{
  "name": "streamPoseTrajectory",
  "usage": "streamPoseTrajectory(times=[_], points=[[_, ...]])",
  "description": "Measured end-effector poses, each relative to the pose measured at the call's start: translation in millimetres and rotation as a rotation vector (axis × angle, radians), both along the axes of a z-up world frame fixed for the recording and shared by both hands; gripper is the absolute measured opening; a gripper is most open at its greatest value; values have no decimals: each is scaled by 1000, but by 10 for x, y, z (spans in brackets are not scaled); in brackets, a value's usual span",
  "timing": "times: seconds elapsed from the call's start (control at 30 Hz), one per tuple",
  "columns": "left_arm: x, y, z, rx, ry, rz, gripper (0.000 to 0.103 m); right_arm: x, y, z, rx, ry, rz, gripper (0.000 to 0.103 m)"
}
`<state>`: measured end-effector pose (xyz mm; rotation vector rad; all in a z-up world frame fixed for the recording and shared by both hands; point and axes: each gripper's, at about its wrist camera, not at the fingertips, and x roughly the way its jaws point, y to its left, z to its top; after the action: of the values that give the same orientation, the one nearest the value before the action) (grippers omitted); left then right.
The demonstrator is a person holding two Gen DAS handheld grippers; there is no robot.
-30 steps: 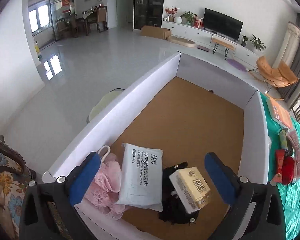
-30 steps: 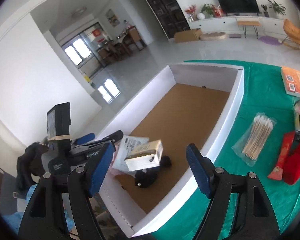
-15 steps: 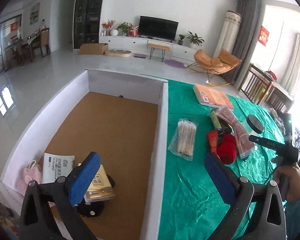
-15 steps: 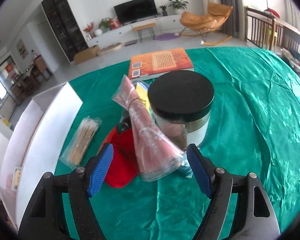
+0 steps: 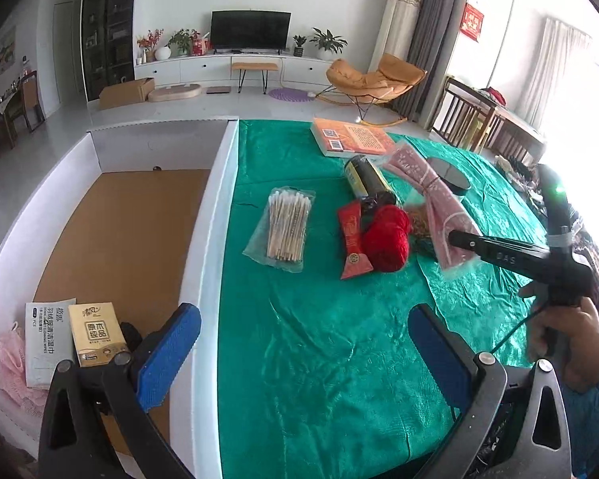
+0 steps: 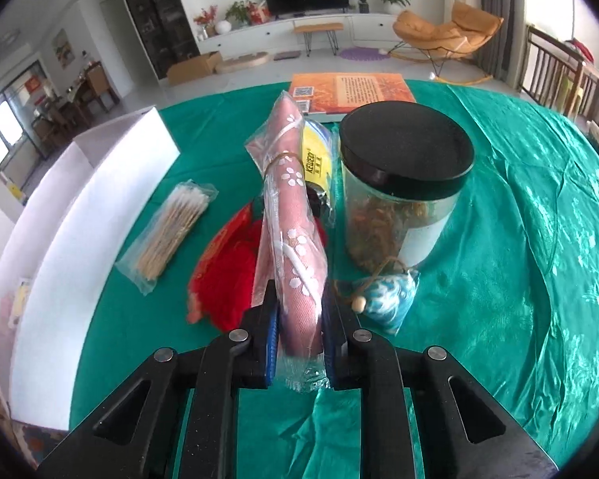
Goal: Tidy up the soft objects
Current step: 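Grasp the pink floral wrapped packet with the right tool, then grasp the black-and-yellow cylinder with the left tool while the right tool lifts the pink packet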
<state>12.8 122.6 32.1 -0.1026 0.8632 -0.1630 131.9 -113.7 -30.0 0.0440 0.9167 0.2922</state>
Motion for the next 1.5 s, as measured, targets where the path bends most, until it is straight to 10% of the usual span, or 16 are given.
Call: streamPoseTrajectory(times=[0.33,0.6,0.73,0.87,1.13,1.5], points=[[108,-373,-423,30,102,-69,103,-1100,-1009,188,84,-86,-213,20],[111,-566,-552,70,144,-97,103,-142,-1486,-64,37,-75,-319,21],[175,-528,-560,77,168,-86,103,204,-1595,-313,100,-8,-345,61],[374,-463,-592,7,212,-52,103,82,-1573,-349,115,-27,-342,62],[1690,-531,-462,-183,263,0,103,-28,-1720,-323,104,-3,-324,62],[3221,-1093,-889,-81,401,69,102,531,-1999,-316,274,137,-354,62]])
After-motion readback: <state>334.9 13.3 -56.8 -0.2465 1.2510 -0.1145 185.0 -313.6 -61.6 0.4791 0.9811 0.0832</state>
